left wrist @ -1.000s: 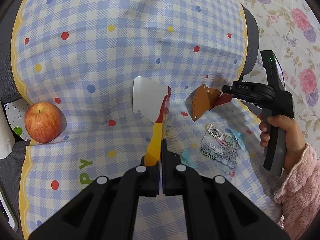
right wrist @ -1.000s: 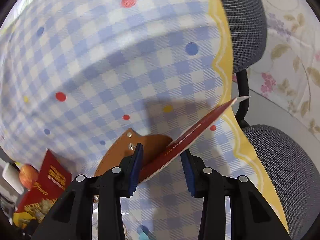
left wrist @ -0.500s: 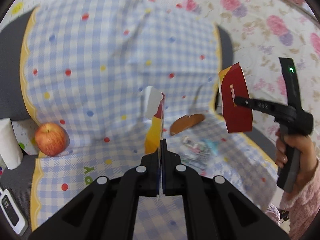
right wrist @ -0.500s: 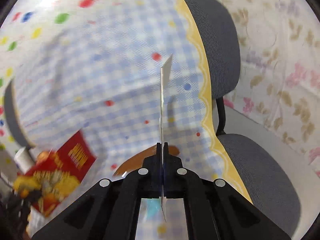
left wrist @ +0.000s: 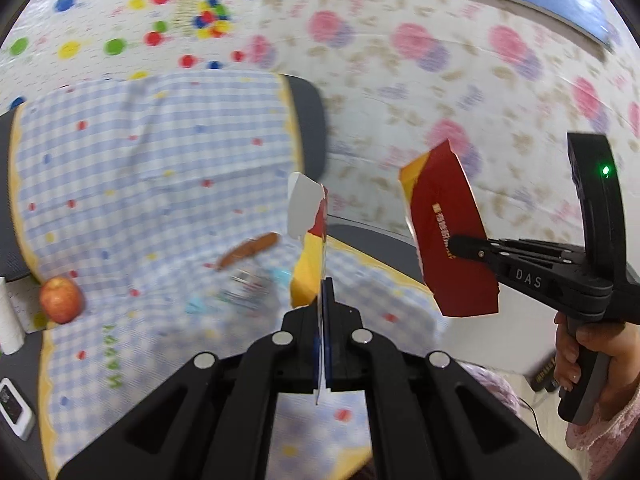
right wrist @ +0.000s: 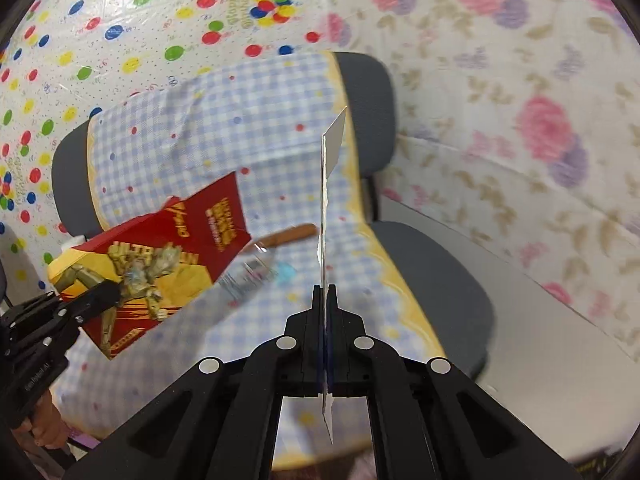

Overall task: Collect trash
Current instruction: 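Carry the red packet and white card over the wastebasket with both tools, then open both tools over the wastebasket to drop the packet and card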

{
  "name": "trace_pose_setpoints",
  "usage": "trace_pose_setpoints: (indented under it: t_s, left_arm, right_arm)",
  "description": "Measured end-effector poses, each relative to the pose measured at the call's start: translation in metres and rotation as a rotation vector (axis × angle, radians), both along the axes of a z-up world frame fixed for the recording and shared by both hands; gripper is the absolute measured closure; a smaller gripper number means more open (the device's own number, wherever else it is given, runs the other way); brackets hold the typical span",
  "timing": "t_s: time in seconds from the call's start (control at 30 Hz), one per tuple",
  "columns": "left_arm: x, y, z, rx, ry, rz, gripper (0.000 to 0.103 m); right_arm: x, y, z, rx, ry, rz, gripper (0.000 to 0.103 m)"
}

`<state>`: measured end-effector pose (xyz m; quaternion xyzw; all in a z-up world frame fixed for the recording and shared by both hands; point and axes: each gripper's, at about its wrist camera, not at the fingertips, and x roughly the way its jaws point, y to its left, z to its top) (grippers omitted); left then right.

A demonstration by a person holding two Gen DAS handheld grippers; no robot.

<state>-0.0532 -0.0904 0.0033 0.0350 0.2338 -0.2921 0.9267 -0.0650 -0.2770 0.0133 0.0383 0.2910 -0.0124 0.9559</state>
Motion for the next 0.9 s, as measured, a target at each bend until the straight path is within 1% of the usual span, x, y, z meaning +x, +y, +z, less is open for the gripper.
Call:
trace_pose_setpoints:
  t_s: [0.1, 0.23, 0.37, 0.47, 0.63, 0.77, 0.9]
  left_arm:
    - [-0.023, -0.025, -0.012, 0.015, 0.013, -0.087, 0.103]
    - [-0.052, -0.059, -0.032, 0.025, 0.039, -0.203, 0.103]
    - [-0.074, -0.085, -0.049, 0.044, 0.056, -0.285, 0.103]
    - [-0.086, -0.102, -0.062, 0.066, 0.076, -0.333, 0.103]
    - [-0.094, -0.127, -0.077, 0.097, 0.096, -0.387, 0.103]
    - [-0.096, -0.144, -0.085, 0.116, 0.114, -0.413, 0.103]
    - [-0.089, -0.158, -0.093, 0.121, 0.125, -0.418, 0.103]
  right_arm:
    - [-0.033, -0.010, -0.006, -0.026, 0.013, -0.048, 0.102]
    - [-0.076, -0.031, -0.020, -0.030, 0.049, -0.129, 0.102]
    - [-0.115, -0.049, -0.039, -0.029, 0.092, -0.209, 0.102]
    - [-0.135, -0.061, -0.053, -0.028, 0.122, -0.257, 0.102]
    - [-0.153, -0.084, -0.077, 0.001, 0.168, -0.316, 0.102]
    - [-0.153, -0.095, -0.091, 0.026, 0.188, -0.326, 0.101]
    - [-0.150, -0.106, -0.104, 0.045, 0.198, -0.334, 0.099]
